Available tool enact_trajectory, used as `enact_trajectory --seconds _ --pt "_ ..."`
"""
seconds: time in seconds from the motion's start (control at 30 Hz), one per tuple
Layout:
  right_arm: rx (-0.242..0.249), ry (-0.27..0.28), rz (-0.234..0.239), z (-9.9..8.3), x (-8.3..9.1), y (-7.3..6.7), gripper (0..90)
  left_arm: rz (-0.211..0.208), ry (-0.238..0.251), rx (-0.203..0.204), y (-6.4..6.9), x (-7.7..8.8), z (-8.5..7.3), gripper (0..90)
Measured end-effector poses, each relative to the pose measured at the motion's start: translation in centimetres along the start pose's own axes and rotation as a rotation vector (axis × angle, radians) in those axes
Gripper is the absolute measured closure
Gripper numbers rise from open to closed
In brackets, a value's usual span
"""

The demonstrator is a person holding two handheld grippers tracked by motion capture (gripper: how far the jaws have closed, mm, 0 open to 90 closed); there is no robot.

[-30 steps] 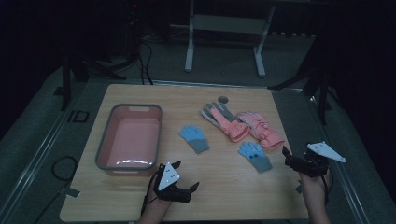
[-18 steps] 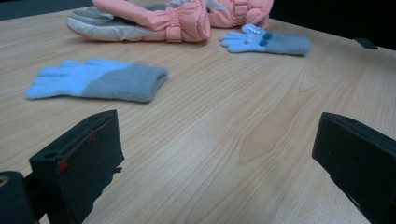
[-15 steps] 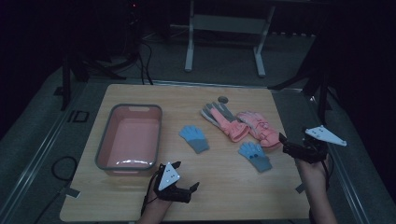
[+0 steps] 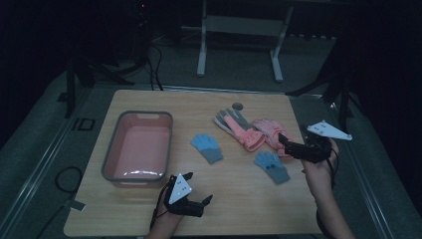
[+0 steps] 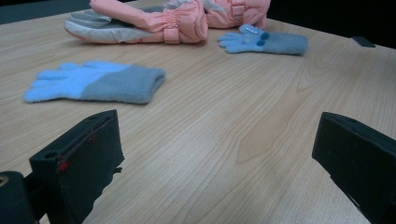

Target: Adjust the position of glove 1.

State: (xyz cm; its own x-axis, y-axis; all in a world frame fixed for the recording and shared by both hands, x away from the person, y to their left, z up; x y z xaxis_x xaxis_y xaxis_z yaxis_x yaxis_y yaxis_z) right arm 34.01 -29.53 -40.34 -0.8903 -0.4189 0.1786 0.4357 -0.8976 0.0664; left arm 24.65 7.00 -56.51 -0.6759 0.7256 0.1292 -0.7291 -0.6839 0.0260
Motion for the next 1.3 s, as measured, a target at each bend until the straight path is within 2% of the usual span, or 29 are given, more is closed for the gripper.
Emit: enact_trajectory --seconds 0.07,0.17,0.27,0.33,0.47,0.5,0.57,0.63,0.67,0.8,0.9,0.97,1.17,1.3 --pt "0.003 -0.005 0.002 0.1 -0.2 -0.3 14.2 -0.001 0.001 0.002 0.0 0.0 0.0 1.8" --pt "-0.010 0.005 0.044 0.7 -0.9 -1.1 14.0 -0.002 0.002 0.002 0.0 0.0 0.0 1.8" --pt "-0.017 0.010 0.062 0.9 -1.4 -1.5 14.0 -0.003 0.001 0.000 0.0 0.0 0.0 1.8" --pt "0.003 -0.010 0.095 0.8 -2.4 -2.4 14.1 -0.003 0.001 0.000 0.0 0.0 0.0 1.8" --pt "-0.003 -0.032 0.126 0.6 -3.5 -3.3 13.4 -0.004 0.000 0.003 0.0 0.0 0.0 1.8" --pt "-0.004 -0.047 0.172 0.5 -4.3 -4.0 11.5 -0.005 -0.001 0.002 0.0 0.0 0.0 1.8" --pt "0.003 -0.050 0.179 0.3 -4.7 -4.4 11.5 -0.005 0.002 0.000 0.0 0.0 0.0 1.8" --pt "0.015 -0.093 0.241 -0.4 -6.0 -5.6 11.5 -0.006 0.005 -0.006 0.1 0.0 0.0 1.8" --pt "0.015 -0.093 0.241 -0.4 -6.0 -5.6 11.5 -0.006 0.004 -0.006 0.1 0.0 0.0 1.8" --pt "0.032 -0.124 0.307 -1.5 -7.6 -7.4 11.8 -0.008 0.003 -0.004 0.1 0.0 0.0 1.8" --pt "0.036 -0.131 0.318 -1.9 -8.3 -8.1 13.7 -0.009 0.000 -0.006 0.1 0.0 0.0 1.8" --pt "0.048 -0.154 0.371 -2.5 -9.5 -9.4 16.8 -0.012 0.000 -0.005 0.1 0.0 0.0 1.8" --pt "0.057 -0.213 0.438 -3.7 -11.7 -11.4 22.8 -0.017 -0.002 -0.010 0.1 0.1 0.0 1.8" --pt "0.053 -0.234 0.450 -4.3 -13.1 -12.2 27.5 -0.019 -0.003 -0.011 0.1 0.1 0.0 1.8"
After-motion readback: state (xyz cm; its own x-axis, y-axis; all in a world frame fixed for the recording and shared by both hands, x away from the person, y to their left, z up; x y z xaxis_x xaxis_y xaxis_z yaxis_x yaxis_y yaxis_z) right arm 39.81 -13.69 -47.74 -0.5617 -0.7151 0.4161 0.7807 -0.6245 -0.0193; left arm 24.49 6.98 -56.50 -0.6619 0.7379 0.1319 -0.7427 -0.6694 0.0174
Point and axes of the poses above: each handheld gripper's, and its own axes: x roughly backward along the jaws, z roughly out of its top, y roughly to its right, the point moved 1 cm from there along -x, roughly forward along the jaws, and after that the axes turned 14 degrees about y, right-handed, at the moved point
